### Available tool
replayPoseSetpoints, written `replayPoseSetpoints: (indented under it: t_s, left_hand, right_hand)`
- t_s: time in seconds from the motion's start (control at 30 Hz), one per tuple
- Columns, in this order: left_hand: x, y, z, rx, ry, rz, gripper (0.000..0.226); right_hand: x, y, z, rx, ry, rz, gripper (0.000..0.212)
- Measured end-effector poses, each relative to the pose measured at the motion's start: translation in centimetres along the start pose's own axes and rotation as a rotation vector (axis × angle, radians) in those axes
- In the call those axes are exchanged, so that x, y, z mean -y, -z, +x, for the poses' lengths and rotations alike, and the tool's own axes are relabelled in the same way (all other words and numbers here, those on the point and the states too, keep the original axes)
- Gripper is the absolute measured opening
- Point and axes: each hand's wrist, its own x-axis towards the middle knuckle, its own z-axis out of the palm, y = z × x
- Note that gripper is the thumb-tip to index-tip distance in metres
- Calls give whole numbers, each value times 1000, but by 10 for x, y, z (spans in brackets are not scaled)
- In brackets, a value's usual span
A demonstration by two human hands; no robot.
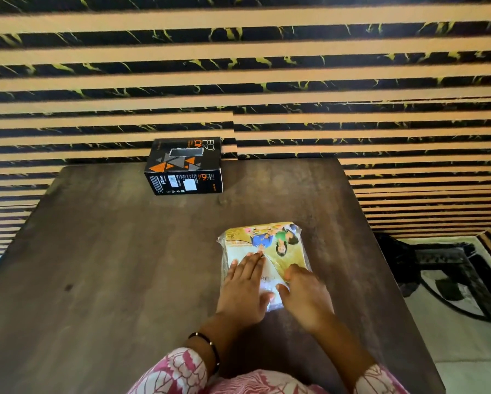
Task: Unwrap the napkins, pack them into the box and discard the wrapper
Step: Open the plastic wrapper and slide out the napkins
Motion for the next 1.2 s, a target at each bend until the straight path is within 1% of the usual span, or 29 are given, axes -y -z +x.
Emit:
replayPoseSetpoints:
  t_s: [0.07,0.17,0.27,0.37,0.43,0.5,0.53,0.63,0.73,0.8,0.87,0.9,0.97,1.1,1.13,1.2]
  left_hand:
    - [0,-1,1,-7,-2,-9,77]
    - [0,-1,2,-27,-24,-42,83]
    - [0,0,2,-33,-21,-45,88]
    - [0,-1,2,-51,0,-37,82]
    - [0,-3,1,-49,7,-21,79]
    - [0,-3,0,-39,7,-20,83]
    - [0,-3,0,-33,2,-30,85]
    - [2,-4,-1,-35,-8,-69,86]
    - [3,-3,-2,-39,-20,-66,85]
    - [3,-4,-3,-38,-22,-61,85]
    - [3,-4,-3,-42,-20,-65,85]
    - [3,-3,-3,-45,-19,-65,85]
    - [2,-4,-3,-47,-20,-59,84]
    - [1,-5,-4,-45,-9,-47,84]
    - [1,-6,-4,-46,-10,-49,84]
    - [1,-6,-5,-46,-12,-54,83]
  right_hand:
    - [-3,0,2,31,3,46,28]
    - [-5,-3,3,61,18,124,25]
    - [-2,-4,4,49,6,145,27]
    - [2,-3,6,7,-7,177,31]
    - [4,-5,7,-3,58,187,32]
    - [5,-7,8,-8,100,196,28]
    - [4,-8,9,-20,80,226,26]
    - [0,-10,12,-30,-72,389,22]
    - [-3,-9,15,1,-133,452,21]
    - [-2,-7,16,20,-142,436,15]
    - [-1,-5,18,28,-157,443,4]
    - [-1,-4,18,31,-163,460,4]
    - [0,-5,20,39,-178,494,14]
    - [0,-8,21,32,-224,503,20]
    - [1,-9,21,28,-217,472,19]
    - [4,-9,17,10,-156,326,13]
